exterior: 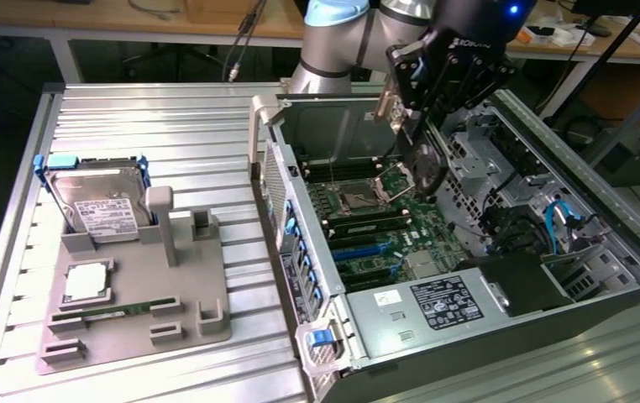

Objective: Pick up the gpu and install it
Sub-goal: 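Pick up the gpu and move the gpu toward the slot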

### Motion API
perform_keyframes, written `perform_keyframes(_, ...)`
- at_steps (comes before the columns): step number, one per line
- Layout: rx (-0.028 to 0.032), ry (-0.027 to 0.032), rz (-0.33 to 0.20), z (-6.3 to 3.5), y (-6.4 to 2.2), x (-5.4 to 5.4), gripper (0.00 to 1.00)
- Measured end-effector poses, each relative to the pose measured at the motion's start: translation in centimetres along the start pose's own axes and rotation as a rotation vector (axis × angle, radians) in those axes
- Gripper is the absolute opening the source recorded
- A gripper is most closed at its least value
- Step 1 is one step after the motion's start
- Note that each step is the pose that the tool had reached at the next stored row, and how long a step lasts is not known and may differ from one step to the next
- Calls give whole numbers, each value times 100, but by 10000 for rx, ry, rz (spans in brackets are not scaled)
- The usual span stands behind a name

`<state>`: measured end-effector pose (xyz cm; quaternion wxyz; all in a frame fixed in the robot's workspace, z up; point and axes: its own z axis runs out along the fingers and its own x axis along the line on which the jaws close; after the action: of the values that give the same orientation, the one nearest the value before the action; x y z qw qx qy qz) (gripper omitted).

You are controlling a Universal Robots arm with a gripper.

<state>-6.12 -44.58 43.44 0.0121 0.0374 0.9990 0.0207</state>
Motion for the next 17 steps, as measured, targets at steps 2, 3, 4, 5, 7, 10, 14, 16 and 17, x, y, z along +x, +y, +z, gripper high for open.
perform_keyframes(2,4,0,-1,1,14,0,27)
perform_keyframes(3,8,0,-1,1,23,-1,27)
perform_keyframes(4,9,-1,-1,2,27,-1,27)
perform_keyframes(5,10,-1,0,2,31,-2,27)
perform_keyframes(7,11,-1,0,2,38,-5,27)
perform_keyframes(10,14,-1,0,3,47,-24,27)
perform_keyframes(14,14,-2,2,3,50,-37,27)
perform_keyframes(16,15,-1,-1,3,52,-51,27)
perform_keyframes(17,13,-1,0,5,55,-89,27)
